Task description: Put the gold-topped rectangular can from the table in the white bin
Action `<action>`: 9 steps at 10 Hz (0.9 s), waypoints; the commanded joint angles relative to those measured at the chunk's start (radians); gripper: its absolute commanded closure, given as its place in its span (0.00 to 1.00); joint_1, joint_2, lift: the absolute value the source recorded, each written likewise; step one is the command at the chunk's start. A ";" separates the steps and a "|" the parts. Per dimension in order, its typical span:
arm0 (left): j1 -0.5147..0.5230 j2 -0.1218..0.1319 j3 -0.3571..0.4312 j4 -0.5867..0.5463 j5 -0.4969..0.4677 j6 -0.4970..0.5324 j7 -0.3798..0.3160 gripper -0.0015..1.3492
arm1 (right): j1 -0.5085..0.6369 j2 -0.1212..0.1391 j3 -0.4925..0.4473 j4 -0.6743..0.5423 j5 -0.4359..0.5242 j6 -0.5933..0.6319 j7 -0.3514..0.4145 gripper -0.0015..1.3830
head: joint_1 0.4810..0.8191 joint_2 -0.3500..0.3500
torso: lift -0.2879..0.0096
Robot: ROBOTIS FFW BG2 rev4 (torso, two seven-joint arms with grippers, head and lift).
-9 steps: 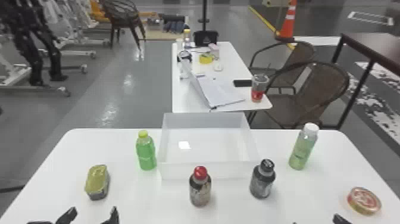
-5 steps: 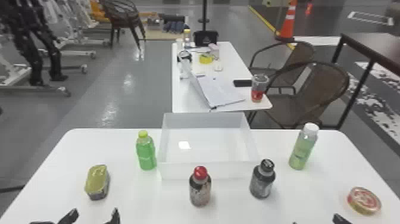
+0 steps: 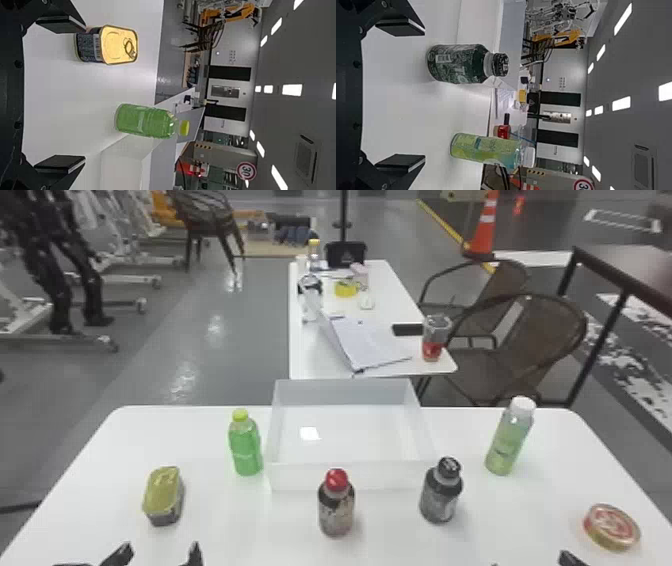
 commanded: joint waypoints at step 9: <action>-0.170 -0.004 0.003 0.223 -0.051 -0.035 0.072 0.11 | -0.003 0.001 0.011 0.002 -0.012 0.007 0.009 0.12 | 0.20 0.50 | 0.63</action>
